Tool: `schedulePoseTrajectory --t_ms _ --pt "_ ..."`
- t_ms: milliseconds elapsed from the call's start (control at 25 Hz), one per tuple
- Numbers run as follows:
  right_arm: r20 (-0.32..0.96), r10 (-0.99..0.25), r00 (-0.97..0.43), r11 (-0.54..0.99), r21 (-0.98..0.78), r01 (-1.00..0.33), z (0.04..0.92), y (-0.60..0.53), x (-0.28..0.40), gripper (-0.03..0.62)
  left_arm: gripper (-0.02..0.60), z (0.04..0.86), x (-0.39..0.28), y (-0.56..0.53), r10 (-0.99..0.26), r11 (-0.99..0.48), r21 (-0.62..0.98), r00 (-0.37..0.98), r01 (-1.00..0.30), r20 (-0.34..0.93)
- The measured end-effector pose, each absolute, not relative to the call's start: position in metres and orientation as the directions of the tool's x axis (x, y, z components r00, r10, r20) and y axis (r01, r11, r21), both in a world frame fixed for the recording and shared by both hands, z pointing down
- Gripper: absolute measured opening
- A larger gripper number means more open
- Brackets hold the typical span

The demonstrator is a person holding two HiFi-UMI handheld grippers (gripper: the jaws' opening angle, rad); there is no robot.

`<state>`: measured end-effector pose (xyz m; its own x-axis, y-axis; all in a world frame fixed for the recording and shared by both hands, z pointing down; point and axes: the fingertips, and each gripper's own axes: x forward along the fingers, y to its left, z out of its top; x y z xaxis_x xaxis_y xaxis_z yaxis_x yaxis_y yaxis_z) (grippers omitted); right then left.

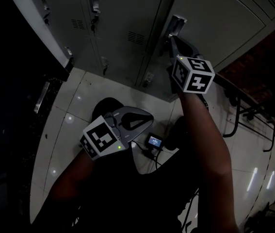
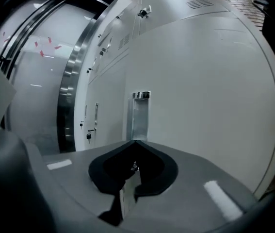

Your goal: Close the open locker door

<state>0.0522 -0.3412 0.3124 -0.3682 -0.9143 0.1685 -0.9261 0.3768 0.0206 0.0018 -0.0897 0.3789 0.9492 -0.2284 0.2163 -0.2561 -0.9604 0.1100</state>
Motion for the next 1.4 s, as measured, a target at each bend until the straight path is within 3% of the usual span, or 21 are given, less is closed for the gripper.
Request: schedulePoseTrajectory --t_ms 920,1400 --pt "0.144 -0.923 -0.358 0.37 0.064 -0.927 0.308 -0.359 0.079 0.002 0.012 0.383 0.0 -0.091 -0.227 -0.959 0.115 0.947 -0.257 0.226" --pt "0.18 -0.846 -0.502 0.519 0.064 -0.852 0.311 -0.283 0.081 0.002 0.012 0.388 0.002 -0.091 -0.228 -0.959 0.11 0.94 -0.263 0.255"
